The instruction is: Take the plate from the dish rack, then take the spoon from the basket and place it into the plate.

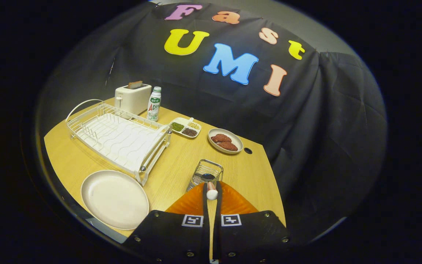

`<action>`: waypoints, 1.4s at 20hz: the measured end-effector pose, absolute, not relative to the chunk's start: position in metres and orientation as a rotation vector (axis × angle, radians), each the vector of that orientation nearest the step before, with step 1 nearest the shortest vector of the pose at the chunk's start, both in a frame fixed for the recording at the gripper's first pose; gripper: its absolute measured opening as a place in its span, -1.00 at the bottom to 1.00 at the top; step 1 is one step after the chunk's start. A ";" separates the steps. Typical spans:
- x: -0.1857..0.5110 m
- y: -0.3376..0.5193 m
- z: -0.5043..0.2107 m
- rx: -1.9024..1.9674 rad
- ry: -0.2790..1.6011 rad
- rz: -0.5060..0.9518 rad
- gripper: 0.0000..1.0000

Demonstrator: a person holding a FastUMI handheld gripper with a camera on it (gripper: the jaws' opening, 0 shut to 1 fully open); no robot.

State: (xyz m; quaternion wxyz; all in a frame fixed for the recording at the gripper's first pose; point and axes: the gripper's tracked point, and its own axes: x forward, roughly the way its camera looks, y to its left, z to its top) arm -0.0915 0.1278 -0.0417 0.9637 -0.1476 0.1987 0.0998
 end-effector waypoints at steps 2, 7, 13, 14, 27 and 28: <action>-0.104 0.140 -0.028 -0.292 0.381 0.206 -0.93; -0.139 0.186 -0.008 -0.279 0.351 0.252 -0.93; -0.175 0.239 -0.011 -0.296 0.358 0.328 -0.93; -0.180 0.245 -0.015 -0.302 0.364 0.339 -0.93; -0.195 0.294 -0.063 -0.289 0.468 0.421 -0.93; -0.193 0.297 -0.065 -0.283 0.477 0.423 -0.93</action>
